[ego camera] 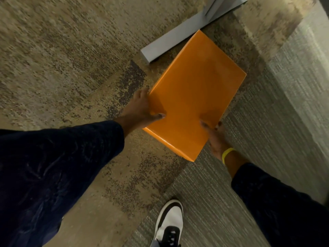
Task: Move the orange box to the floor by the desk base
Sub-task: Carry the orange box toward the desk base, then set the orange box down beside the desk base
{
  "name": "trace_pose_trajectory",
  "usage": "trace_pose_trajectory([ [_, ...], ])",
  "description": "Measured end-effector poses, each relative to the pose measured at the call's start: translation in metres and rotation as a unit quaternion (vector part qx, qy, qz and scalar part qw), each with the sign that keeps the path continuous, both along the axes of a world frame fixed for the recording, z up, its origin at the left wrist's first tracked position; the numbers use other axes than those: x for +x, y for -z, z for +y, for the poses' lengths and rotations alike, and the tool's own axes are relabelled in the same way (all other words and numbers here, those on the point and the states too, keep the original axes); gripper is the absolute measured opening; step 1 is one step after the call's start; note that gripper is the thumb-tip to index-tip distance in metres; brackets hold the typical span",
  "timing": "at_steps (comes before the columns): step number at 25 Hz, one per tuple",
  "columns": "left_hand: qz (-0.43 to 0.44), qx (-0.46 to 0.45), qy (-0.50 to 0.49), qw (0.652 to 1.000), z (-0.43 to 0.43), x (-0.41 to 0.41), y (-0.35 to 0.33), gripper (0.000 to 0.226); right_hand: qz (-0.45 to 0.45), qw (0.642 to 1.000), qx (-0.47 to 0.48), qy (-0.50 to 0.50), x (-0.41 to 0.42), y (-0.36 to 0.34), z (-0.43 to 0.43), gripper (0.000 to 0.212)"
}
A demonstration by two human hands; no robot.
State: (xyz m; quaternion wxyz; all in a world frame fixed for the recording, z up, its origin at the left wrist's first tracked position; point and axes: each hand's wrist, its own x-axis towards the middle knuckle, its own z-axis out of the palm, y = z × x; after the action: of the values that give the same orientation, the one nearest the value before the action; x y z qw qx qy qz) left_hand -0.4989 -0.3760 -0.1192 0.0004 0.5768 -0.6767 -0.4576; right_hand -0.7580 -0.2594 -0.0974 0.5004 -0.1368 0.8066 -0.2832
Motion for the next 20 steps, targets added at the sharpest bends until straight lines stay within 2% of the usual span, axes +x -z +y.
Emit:
trace_pose_trajectory([
  [2,-0.032,-0.084,0.047,0.995,0.0,0.004,-0.005,0.116,0.119,0.993,-0.018,0.012,0.009,-0.002,-0.001,0.111],
  [5,-0.081,-0.169,0.116,0.975,-0.001,0.007,-0.013,0.112,0.265,0.957,-0.041,-0.114,0.026,-0.008,0.003,0.115],
  [9,-0.116,-0.278,0.225,0.927,0.0,0.01,-0.016,0.109,0.381,0.889,-0.03,-0.251,0.043,-0.011,0.009,0.115],
  [11,-0.118,-0.302,0.26,0.909,-0.001,0.008,-0.015,0.108,0.399,0.869,-0.019,-0.292,0.048,-0.01,0.009,0.113],
  [13,-0.11,-0.308,0.272,0.905,-0.004,0.006,-0.012,0.108,0.404,0.864,-0.009,-0.3,0.055,-0.008,0.012,0.111],
  [20,-0.092,-0.328,0.311,0.887,0.005,0.001,-0.009,0.108,0.399,0.866,0.003,-0.302,0.08,-0.001,0.033,0.104],
])
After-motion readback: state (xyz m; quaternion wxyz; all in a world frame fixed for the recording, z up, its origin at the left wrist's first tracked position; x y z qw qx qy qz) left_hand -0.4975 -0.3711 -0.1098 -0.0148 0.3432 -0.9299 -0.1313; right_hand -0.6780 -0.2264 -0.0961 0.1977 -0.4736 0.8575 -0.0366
